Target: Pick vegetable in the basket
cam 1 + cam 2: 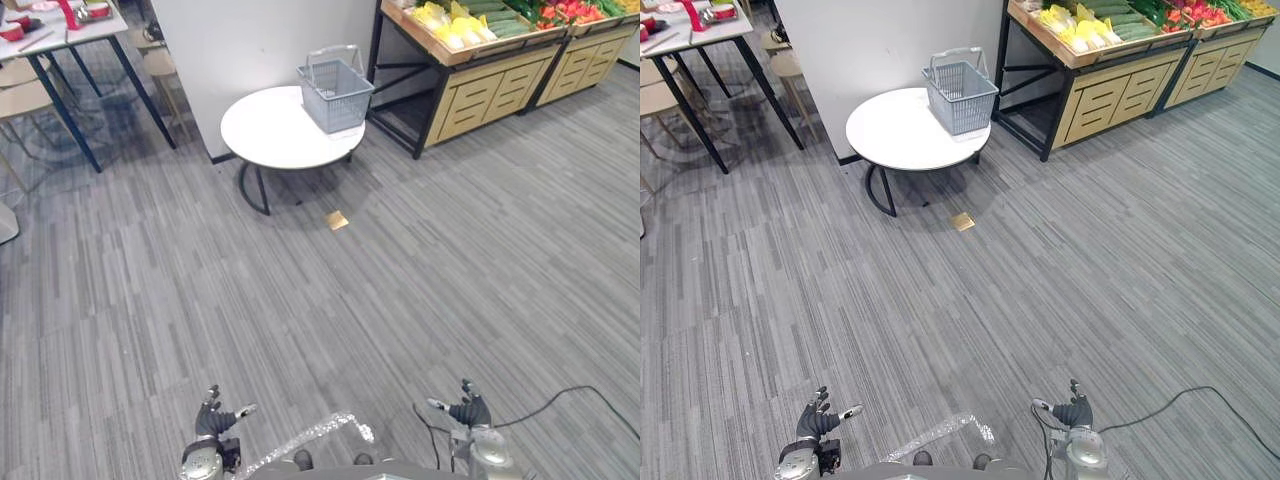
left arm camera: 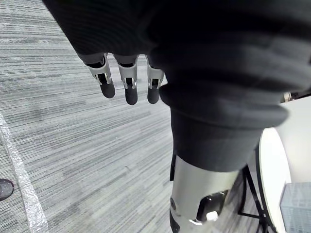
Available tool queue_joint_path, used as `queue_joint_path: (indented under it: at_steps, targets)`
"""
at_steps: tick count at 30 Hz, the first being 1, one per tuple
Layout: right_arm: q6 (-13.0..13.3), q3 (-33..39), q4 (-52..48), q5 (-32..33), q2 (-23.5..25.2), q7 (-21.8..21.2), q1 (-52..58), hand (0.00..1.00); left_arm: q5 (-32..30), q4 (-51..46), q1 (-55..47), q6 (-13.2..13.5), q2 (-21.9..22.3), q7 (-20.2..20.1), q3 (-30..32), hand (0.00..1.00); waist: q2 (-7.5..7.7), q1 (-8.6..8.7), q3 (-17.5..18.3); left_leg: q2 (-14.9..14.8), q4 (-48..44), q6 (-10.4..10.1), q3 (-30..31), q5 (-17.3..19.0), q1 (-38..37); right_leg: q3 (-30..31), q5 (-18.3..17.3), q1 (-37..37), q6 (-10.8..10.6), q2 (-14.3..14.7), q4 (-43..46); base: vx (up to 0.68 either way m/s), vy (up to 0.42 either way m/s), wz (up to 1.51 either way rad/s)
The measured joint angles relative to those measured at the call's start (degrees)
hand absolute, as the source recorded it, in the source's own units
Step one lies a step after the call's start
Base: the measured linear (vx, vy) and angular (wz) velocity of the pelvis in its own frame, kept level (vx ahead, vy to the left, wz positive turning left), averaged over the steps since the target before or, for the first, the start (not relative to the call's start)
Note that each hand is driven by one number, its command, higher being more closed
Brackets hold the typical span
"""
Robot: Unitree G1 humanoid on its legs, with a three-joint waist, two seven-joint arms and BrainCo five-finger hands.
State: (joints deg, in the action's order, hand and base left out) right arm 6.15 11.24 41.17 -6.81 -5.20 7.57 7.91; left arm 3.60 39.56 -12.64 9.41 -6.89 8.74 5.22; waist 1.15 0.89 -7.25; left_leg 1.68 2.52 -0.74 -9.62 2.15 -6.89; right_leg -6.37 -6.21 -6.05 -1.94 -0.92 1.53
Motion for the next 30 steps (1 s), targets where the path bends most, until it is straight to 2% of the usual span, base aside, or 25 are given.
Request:
queue_joint_path:
  at_steps: [7, 15, 19, 21, 23, 25, 27, 28, 29, 30]
  targets:
    - [0.1, -0.3, -4.9, -2.3, -0.3, 0.0, -0.2, 0.00, -2.1, -3.4, -0.2, 0.1, 0.0, -0.1, -0.3, 0.00, 0.03, 1.13, -0.6, 0.0, 0.5, 0.0, -0.2, 0.0, -0.3, 0.0, 0.0, 0.0, 0.0, 0.0, -0.1, 0.00, -0.003, -0.01]
    - [-0.1, -0.4, -6.4, -2.8, -0.6, 0.3, 0.0, 0.00, -2.0, -5.9, -2.0, 0.0, 0.0, 0.1, -0.5, 0.00, -0.36, 1.30, -0.9, -0.1, 0.0, 0.3, -1.5, 0.8, 1.3, 0.3, -0.1, 1.5, -0.2, 0.0, -0.1, -0.03, -0.012, -0.04]
    - [-0.2, -0.4, -6.6, -1.7, -0.8, 1.3, -1.0, 0.00, -1.2, -7.0, -1.9, 0.0, 0.0, 0.3, -0.5, 0.00, -0.55, 1.28, -1.4, -0.7, -5.1, 0.5, -2.9, 4.1, 4.7, 1.2, -0.5, 3.2, -0.7, -0.1, 0.3, 0.08, 0.002, -0.15]
    - [-0.3, -0.3, -6.6, -0.4, -0.9, 1.9, -2.4, 0.00, -0.8, -8.3, -2.0, 0.0, 0.0, 0.4, -0.2, 0.00, -0.86, 1.17, -1.6, -1.2, -9.0, 0.7, -3.9, 7.1, 6.8, 2.1, -1.1, 4.1, -1.7, -0.1, 0.7, 0.13, 0.017, -0.25]
    - [-0.3, -0.3, -6.6, -0.4, -0.9, 2.3, -2.7, 0.00, -0.7, -9.3, -1.8, 0.0, 0.0, 0.5, 0.0, 0.00, -0.98, 1.08, -1.6, -1.5, -10.6, 0.8, -4.7, 8.6, 7.9, 2.8, -2.1, 5.4, -2.8, -0.1, 2.2, 0.16, 0.045, -0.21]
    - [-0.4, -0.2, -6.6, 0.2, -0.9, 2.3, -3.4, 0.00, 0.4, -11.1, -1.8, 0.1, 0.1, 1.3, -0.1, 0.00, -1.24, 1.08, -1.8, -1.5, -13.2, 1.5, -4.9, 12.1, 8.9, 2.5, -7.1, 9.9, -5.9, -0.9, 12.5, 0.18, 0.071, -0.20]
    - [-0.5, 0.0, -6.6, 0.8, -0.9, 2.3, -3.3, 0.00, 0.5, -11.1, -1.6, 0.1, 0.1, 1.3, -0.1, 0.00, -1.54, 1.22, -2.0, -1.3, -13.3, 1.8, -4.6, 13.5, 7.4, -0.1, -9.3, 14.3, -5.6, -2.2, 24.8, 0.22, 0.100, 0.00]
    - [-0.5, 0.0, -6.7, 1.5, -0.9, 2.3, -2.6, 0.00, 0.8, -11.1, -1.3, 0.1, -0.1, 1.3, -0.3, 0.00, -1.60, 1.52, -2.5, -0.8, -13.4, 2.5, -3.9, 14.4, 4.8, -2.1, -9.5, 19.2, -5.1, -4.2, 37.3, 0.40, 0.110, 0.23]
    - [-0.7, -0.1, -6.7, 1.8, -0.9, 2.3, -1.5, 0.00, 0.9, -10.9, -0.7, 0.0, -0.8, 1.5, -0.7, 0.00, -1.57, 1.53, -3.2, 0.0, -12.9, 2.8, -2.9, 15.4, 2.1, -3.5, -11.1, 22.2, -4.2, -6.0, 45.7, 0.40, 0.074, 0.31]
    - [-1.0, -0.1, -6.7, 1.9, -0.9, 2.3, -1.1, 0.00, 1.0, -10.9, -0.5, 0.0, -1.1, 1.5, -0.7, 0.00, -1.44, 1.52, -3.4, 0.1, -12.5, 2.9, -2.6, 15.9, 0.8, -4.0, -11.7, 23.4, -3.6, -6.6, 47.4, 0.43, 0.052, 0.40]
